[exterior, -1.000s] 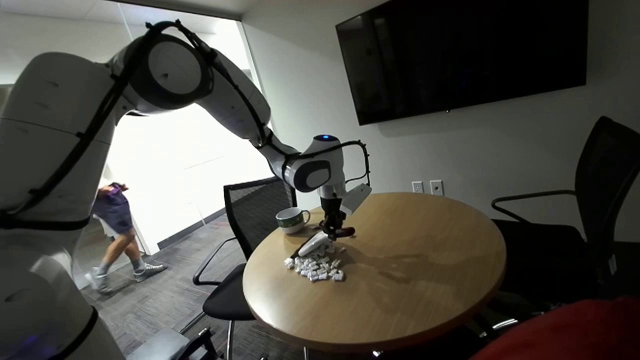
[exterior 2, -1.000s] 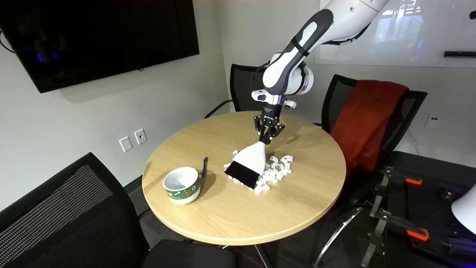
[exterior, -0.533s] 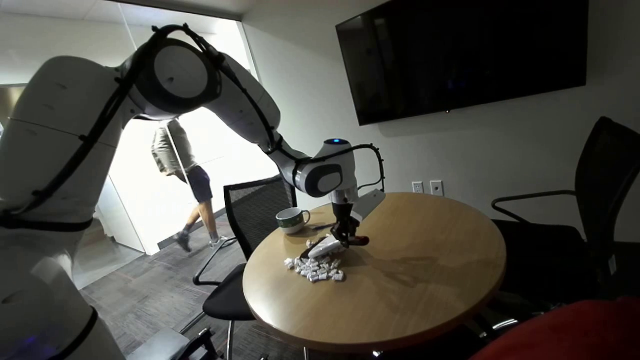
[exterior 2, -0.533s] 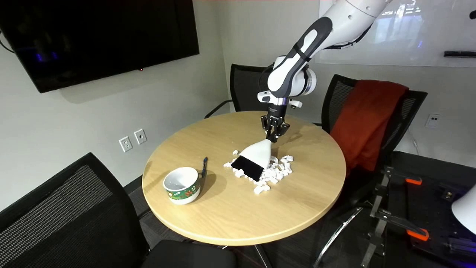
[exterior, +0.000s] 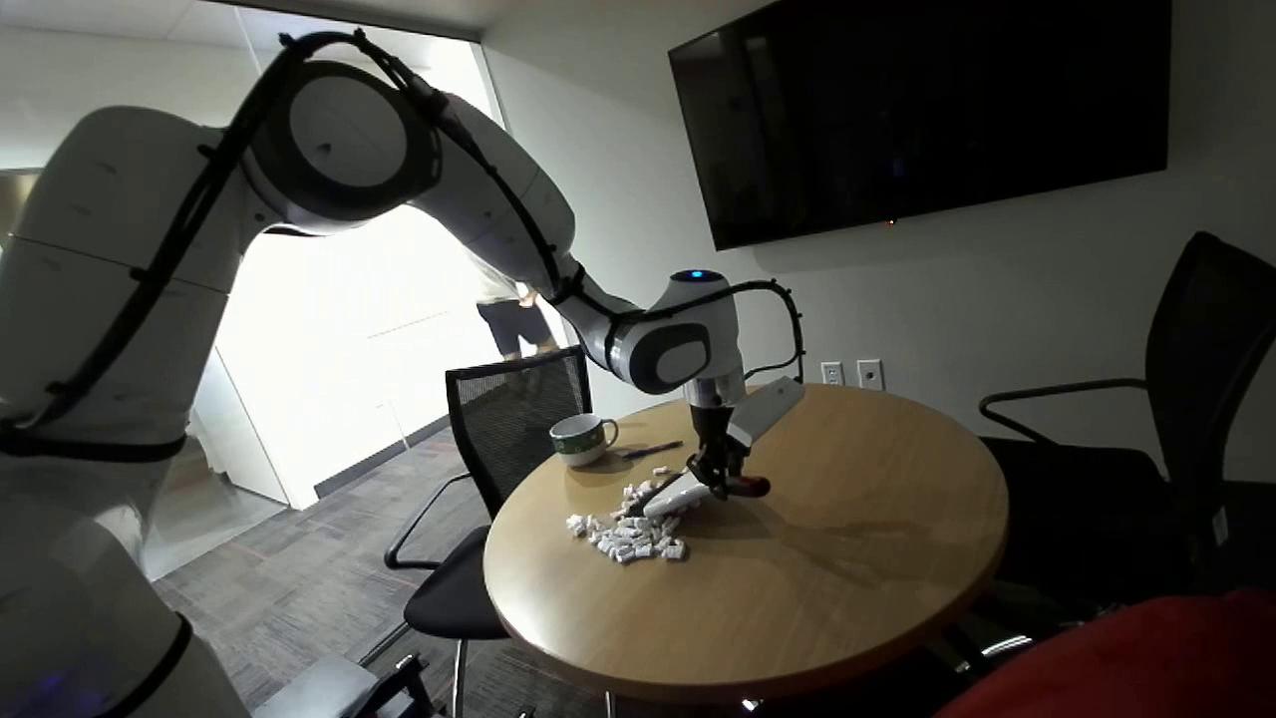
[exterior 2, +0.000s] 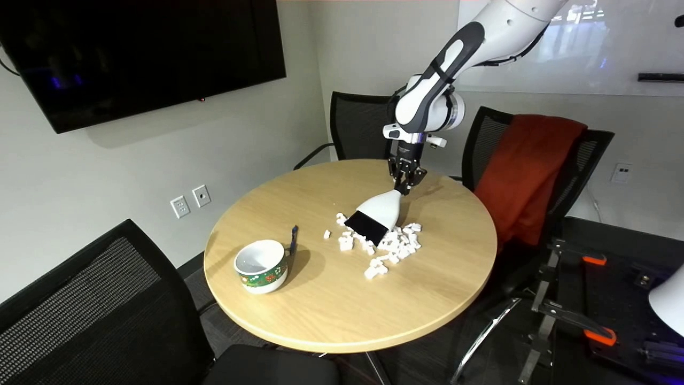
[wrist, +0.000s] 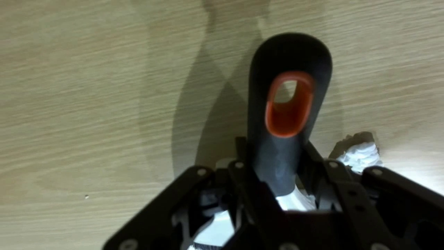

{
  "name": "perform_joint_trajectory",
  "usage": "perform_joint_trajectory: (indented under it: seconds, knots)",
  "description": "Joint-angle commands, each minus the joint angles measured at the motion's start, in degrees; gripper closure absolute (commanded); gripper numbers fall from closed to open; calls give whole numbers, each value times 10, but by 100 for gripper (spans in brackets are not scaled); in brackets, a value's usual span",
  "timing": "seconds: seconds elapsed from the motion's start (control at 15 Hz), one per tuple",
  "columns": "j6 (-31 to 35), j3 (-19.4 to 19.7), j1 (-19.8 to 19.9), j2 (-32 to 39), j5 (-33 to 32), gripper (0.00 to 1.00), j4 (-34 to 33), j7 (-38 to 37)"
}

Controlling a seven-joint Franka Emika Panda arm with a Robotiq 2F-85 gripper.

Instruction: Sweep the pieces of paper to the right

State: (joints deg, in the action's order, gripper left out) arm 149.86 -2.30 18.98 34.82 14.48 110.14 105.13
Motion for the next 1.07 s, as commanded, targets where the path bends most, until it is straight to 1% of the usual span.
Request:
perform_joint_trajectory:
  seconds: [0.0, 0.27, 0.53, 0.67, 0.8, 1.0]
  knots:
    - [-24, -14, 22, -38, -7, 88, 16, 3]
    - [-45, -42, 36, -66, 7, 88, 22, 44]
    - [-81, -66, 32, -87, 27, 88, 19, 90]
    - [-101, -72, 21, -91, 31, 88, 14, 107]
    - [-115, -72, 0, -84, 22, 88, 7, 111]
    - [-117, -69, -32, -66, 6, 88, -4, 112]
